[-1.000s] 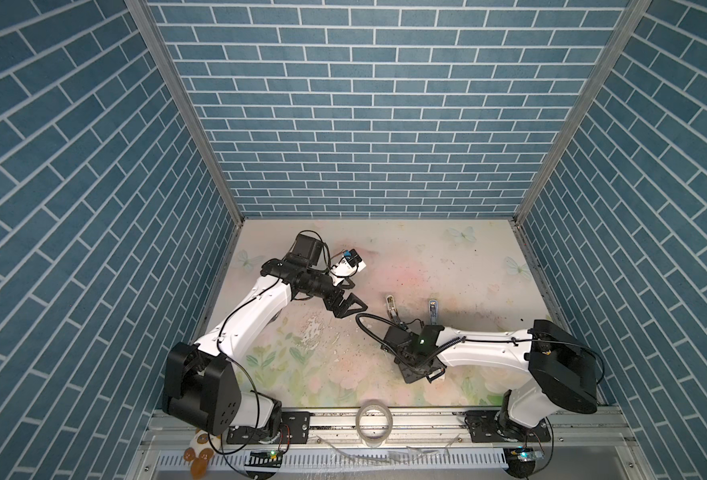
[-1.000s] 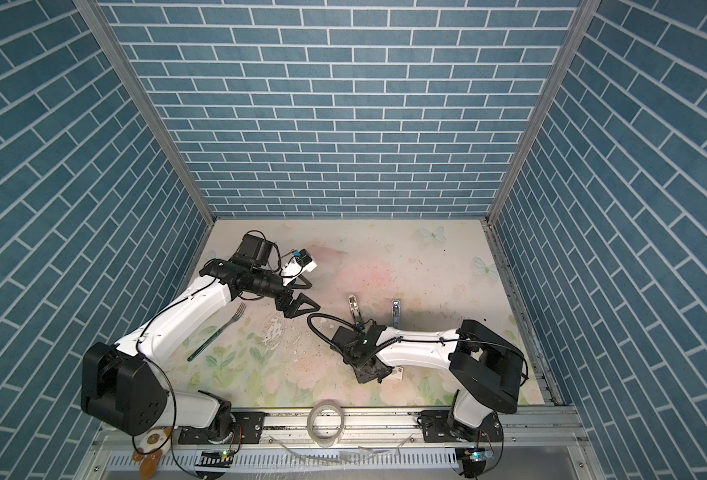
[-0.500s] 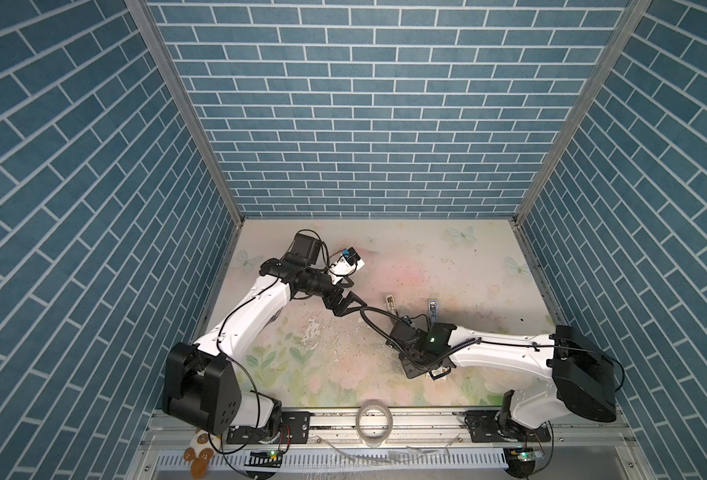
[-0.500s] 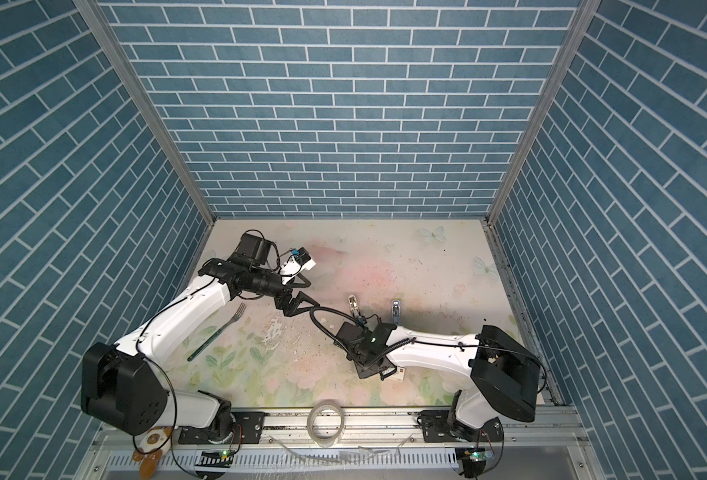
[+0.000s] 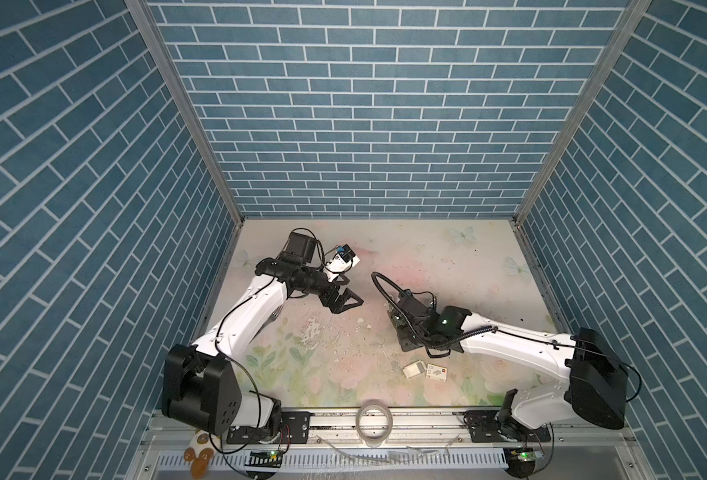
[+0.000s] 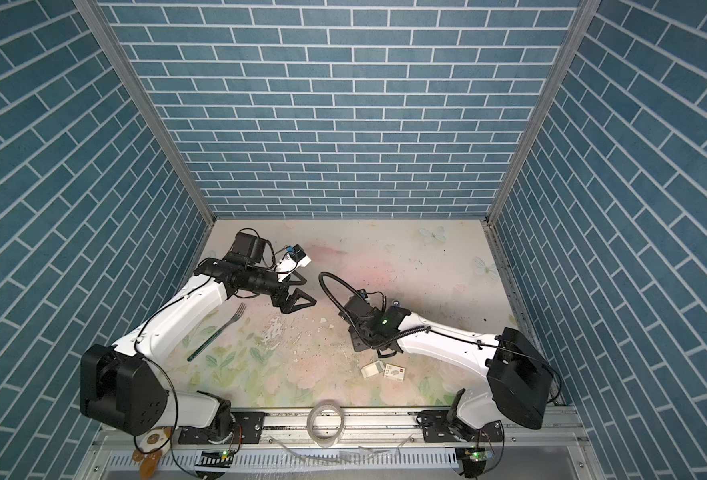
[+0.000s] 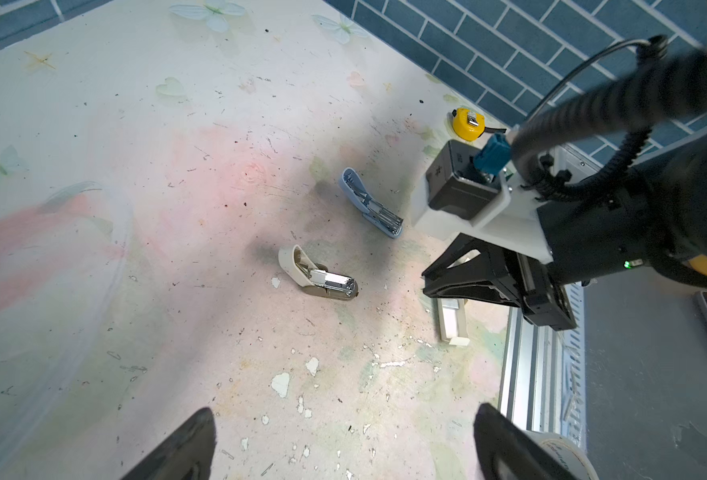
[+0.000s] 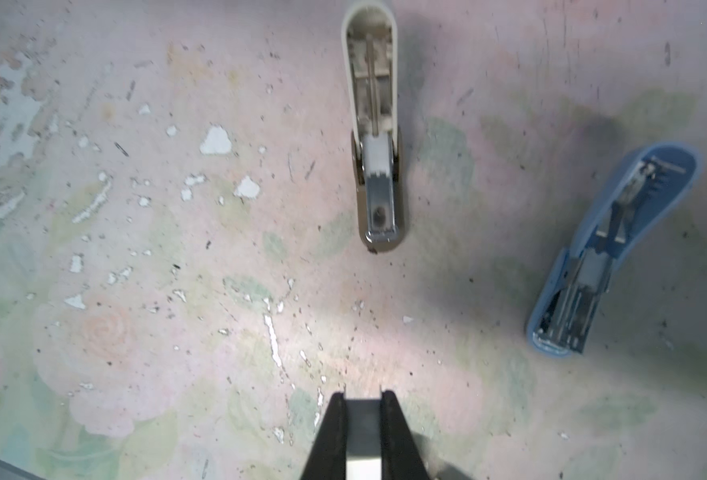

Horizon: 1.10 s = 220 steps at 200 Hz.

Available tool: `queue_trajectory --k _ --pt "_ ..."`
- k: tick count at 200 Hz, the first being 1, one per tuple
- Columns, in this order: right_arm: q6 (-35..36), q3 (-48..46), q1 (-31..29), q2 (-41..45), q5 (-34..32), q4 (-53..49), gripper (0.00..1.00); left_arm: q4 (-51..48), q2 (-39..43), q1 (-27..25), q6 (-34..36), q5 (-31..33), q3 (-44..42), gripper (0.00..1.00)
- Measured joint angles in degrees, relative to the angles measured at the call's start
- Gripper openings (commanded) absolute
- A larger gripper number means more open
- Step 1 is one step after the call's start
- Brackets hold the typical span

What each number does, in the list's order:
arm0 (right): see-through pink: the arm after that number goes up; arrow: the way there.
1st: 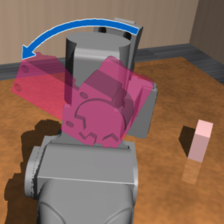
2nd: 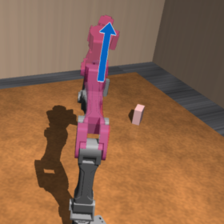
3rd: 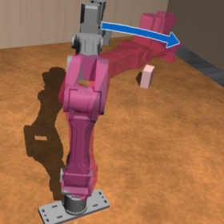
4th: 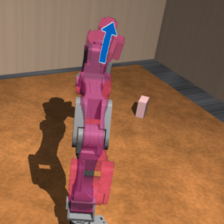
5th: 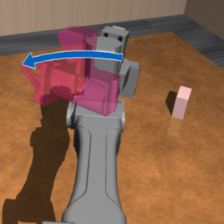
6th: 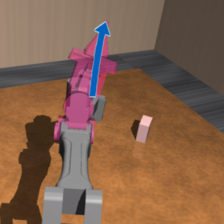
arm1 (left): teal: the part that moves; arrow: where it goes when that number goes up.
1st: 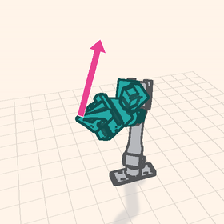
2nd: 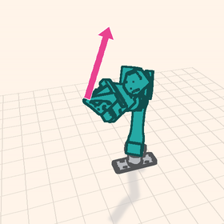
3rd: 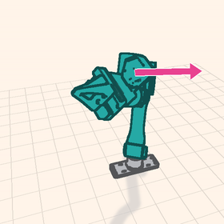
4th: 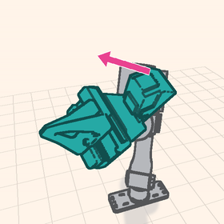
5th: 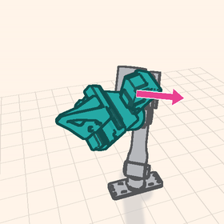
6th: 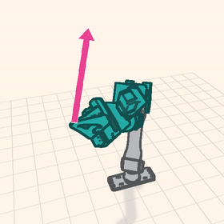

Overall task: Load the staples into the stapler
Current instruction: 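Carry the staple strip with the right gripper over the white stapler's channel, then lower the staple strip into the white stapler's open channel with the right gripper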

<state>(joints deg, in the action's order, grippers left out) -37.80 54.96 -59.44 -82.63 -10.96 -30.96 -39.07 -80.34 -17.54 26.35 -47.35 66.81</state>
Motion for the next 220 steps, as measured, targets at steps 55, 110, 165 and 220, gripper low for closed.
queue_trajectory --k 55,110,165,220 --pt "7.5 0.0 3.93 -4.85 -0.13 10.56 0.1 0.07 1.7 0.61 -0.09 -0.07 0.0 0.98" --pt "11.28 -1.27 5.4 -8.04 -0.72 20.09 0.1 0.37 1.75 1.84 -0.68 -0.31 -0.04 0.98" --pt "12.83 -4.09 5.57 -9.35 -0.87 24.9 0.1 0.42 1.57 1.99 -1.09 -0.5 -0.35 0.98" --pt "14.14 -5.16 5.81 -9.4 -1.55 27.15 0.1 0.42 0.5 1.99 -1.31 -0.59 -0.35 0.98"
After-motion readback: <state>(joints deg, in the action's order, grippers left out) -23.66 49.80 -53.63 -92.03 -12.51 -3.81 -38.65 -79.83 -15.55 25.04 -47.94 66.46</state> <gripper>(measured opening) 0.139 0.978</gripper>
